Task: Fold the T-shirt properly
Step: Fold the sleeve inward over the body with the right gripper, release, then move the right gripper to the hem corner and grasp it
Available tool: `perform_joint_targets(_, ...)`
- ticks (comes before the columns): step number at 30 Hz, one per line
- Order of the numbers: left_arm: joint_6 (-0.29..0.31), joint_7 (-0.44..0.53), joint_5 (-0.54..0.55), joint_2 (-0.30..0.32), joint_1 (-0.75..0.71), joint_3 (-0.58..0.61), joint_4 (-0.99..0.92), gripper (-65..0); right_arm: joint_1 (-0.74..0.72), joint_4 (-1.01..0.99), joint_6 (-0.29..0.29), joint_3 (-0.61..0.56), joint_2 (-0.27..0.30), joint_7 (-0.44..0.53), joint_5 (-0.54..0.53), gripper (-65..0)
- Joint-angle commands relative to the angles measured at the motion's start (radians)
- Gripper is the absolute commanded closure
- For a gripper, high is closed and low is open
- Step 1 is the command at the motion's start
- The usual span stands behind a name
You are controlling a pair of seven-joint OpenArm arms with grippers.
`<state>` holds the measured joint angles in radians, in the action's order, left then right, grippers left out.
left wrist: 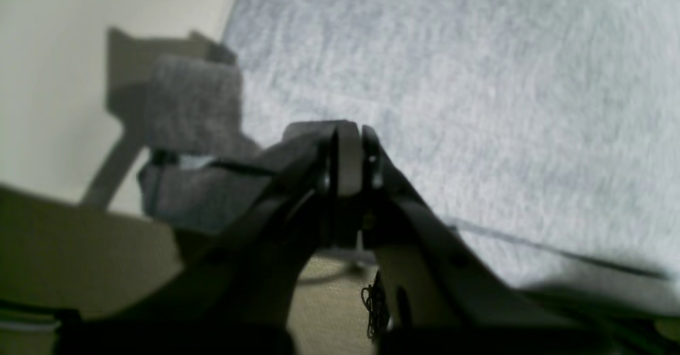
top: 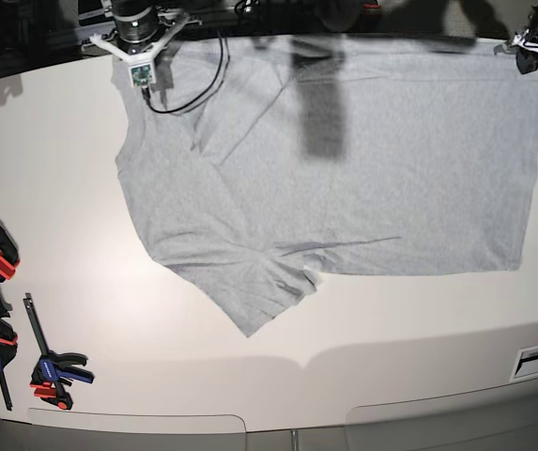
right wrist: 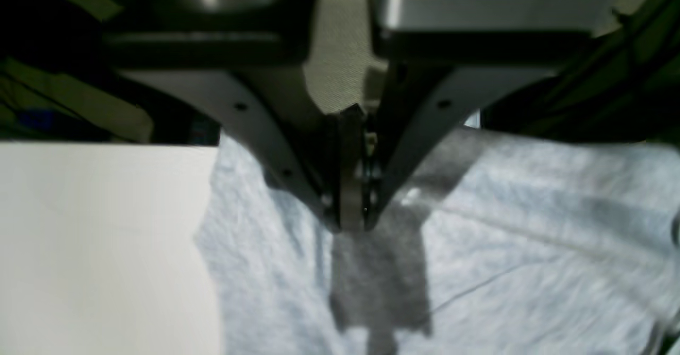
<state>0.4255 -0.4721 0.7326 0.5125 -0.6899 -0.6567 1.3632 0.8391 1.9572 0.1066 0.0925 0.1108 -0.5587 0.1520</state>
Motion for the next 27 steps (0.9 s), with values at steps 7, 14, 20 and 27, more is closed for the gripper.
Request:
perform_joint_targets(7,-0.003,0.035,0.061,0.018,-0.002,-0.011,0.008,0.0,0.008,0.017,-0.004,0.023,0.003,0.013,-0.043,0.0)
perform_joint_targets(14,-0.003,0.039,0.062,0.017,-0.003,-0.011,0.077,0.0,0.007,0.087,-0.008,0.024,0.002,0.043,-0.108,0.0)
perform_joint_targets(20,-0.003,0.080,0.050,0.017,-0.003,-0.012,0.210,0.0,0.003,0.259,-0.010,0.024,0.002,0.047,-0.107,0.0)
perform_joint_targets(27,-0.003,0.367,-0.053,0.017,0.006,-0.012,0.298,0.0,-0.080,0.314,-0.010,0.024,0.002,0.065,-0.028,0.0)
